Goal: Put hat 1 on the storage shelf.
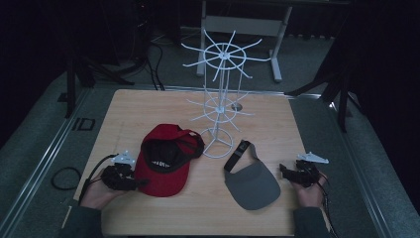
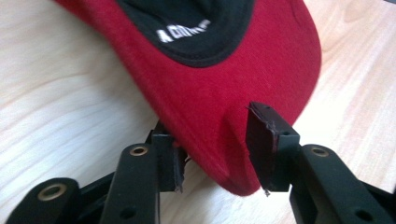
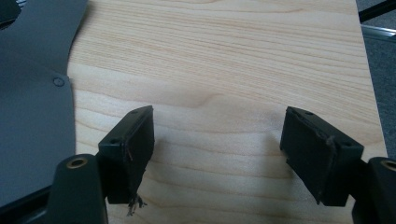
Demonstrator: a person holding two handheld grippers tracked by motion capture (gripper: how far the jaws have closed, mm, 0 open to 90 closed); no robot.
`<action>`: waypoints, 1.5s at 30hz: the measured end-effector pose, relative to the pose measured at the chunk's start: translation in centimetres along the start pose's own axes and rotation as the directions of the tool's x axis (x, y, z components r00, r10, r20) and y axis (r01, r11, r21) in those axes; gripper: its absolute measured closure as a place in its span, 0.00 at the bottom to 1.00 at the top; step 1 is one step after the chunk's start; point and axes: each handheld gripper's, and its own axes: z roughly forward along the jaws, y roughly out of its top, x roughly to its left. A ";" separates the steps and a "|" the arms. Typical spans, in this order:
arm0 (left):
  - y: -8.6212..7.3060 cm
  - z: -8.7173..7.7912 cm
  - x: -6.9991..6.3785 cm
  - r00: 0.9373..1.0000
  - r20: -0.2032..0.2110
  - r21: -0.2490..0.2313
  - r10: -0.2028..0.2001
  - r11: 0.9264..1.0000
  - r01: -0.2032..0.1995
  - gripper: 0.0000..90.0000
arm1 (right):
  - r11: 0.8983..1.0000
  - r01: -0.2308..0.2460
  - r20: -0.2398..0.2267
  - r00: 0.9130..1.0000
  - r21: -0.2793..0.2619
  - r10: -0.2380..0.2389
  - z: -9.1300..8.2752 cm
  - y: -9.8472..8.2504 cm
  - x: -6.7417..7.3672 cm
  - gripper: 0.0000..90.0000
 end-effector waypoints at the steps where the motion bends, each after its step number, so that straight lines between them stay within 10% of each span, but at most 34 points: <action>1: 0.1 0.3 -0.1 1.000 0.012 0.003 0.002 1.000 -0.002 0.63 | 1.000 0.000 0.000 1.000 0.000 0.000 0.0 0.0 0.0 0.29; 12: 1.5 2.9 0.4 0.993 0.120 0.085 -0.010 0.996 0.000 0.60 | 1.000 -0.001 0.000 1.000 0.000 0.001 0.0 0.0 0.0 0.29; 19: 1.9 2.5 0.3 0.985 0.168 0.079 -0.028 0.997 0.015 0.77 | 1.000 0.000 0.000 1.000 0.000 0.000 0.0 0.0 0.0 0.29; 34: 1.5 0.2 0.3 1.000 0.014 -0.060 0.016 0.998 -0.016 0.95 | 1.000 0.001 -0.001 1.000 0.000 -0.001 0.0 0.0 0.0 0.29; 45: 1.7 -0.4 0.8 0.992 -0.124 -0.108 0.009 0.994 -0.022 0.95 | 1.000 0.001 -0.001 1.000 0.000 -0.001 0.0 0.0 0.0 0.29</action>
